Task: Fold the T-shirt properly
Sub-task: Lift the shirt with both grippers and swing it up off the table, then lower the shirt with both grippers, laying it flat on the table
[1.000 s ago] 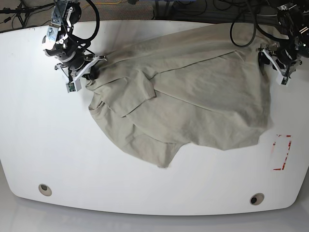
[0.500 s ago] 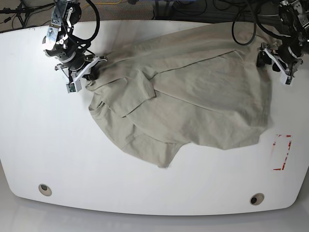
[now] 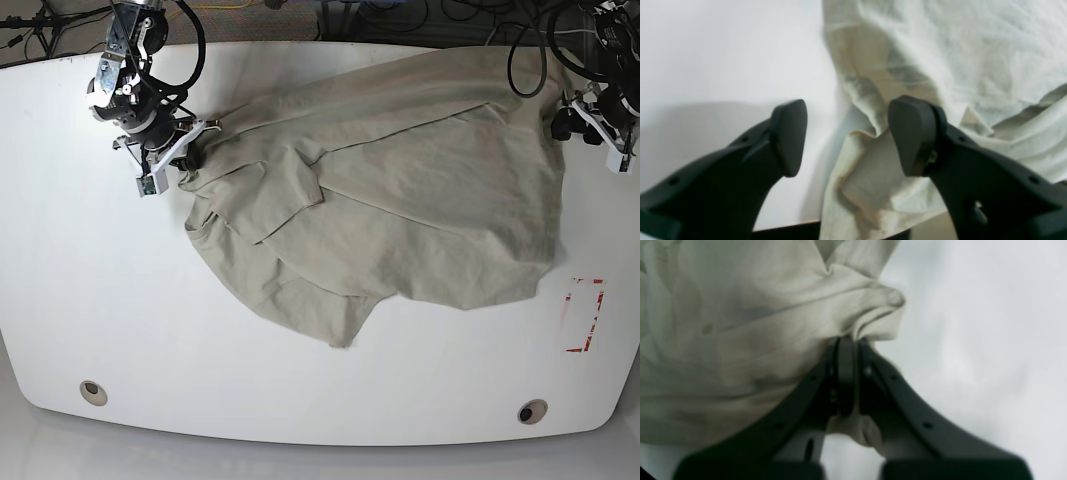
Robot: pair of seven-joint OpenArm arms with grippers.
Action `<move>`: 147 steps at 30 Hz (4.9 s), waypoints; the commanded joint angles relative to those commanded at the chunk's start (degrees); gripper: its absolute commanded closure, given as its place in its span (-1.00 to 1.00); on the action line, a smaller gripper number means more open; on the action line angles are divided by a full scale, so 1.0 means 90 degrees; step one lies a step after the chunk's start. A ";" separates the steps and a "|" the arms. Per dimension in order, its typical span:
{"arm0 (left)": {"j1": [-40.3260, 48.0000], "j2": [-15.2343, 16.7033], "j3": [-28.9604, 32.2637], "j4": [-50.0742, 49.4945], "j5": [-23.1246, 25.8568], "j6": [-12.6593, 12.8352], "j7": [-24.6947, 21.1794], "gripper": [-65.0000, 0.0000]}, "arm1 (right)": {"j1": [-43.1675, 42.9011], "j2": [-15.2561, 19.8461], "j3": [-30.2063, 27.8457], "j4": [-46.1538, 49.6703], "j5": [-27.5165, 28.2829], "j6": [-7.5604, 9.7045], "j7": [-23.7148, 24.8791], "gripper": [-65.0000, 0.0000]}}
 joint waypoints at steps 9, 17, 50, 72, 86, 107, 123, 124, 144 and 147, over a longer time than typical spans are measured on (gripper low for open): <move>-0.0098 -0.0049 0.0088 -0.0576 -0.0420 0.0000 0.0020 -0.22 | 0.0088 0.0000 0.0000 -0.0283 -0.0029 0.0000 0.0000 1.00; -0.0117 -0.0029 0.0664 -0.0576 -0.0430 0.0000 0.0254 -0.22 | 0.0107 0.0000 0.0000 -0.0283 -0.0029 0.0000 0.0000 1.00; -0.0127 -0.0059 0.1201 -0.0440 -0.1260 0.0000 0.0254 0.93 | 0.0195 0.0000 0.0000 -0.0254 0.0020 -0.0010 0.0000 1.00; -0.1201 -0.0137 0.0391 0.2774 -0.1309 0.0000 0.0723 0.92 | 0.0947 0.0059 0.0049 0.0147 -0.0029 -0.0029 -0.0020 1.00; -0.3849 -0.0137 -0.0176 0.2745 -0.1250 0.0000 0.1685 0.91 | 0.2676 0.0606 0.0000 0.0117 -0.0029 -0.0029 -0.0029 1.00; -0.7082 -0.0137 0.0840 0.1201 -0.1026 0.0000 0.1685 0.91 | 0.6388 0.1846 -0.1221 -0.1094 0.0020 -0.0020 -0.0039 1.00; -0.8928 -0.0137 0.0850 -0.0430 -0.0654 0.0000 0.1685 0.91 | 0.8039 0.2159 -0.1455 -0.1661 0.0039 0.0000 -0.0352 1.00; -0.9045 -0.0137 0.0850 -0.0508 -0.0606 0.0000 0.1685 0.91 | 0.8127 0.2159 -0.1455 -0.1709 0.0039 0.0000 -0.0352 1.00; -1.0774 -0.0137 0.1016 -0.1543 0.0059 0.0000 0.1685 0.91 | 1.0383 0.2305 -0.2803 -0.2598 -0.0020 0.0000 -0.0352 1.00; -1.0569 -0.0147 0.1289 -0.1534 0.0039 0.0000 0.1685 0.91 | 1.0266 0.2432 -0.2813 -0.2589 0.0039 0.0000 -0.0381 1.00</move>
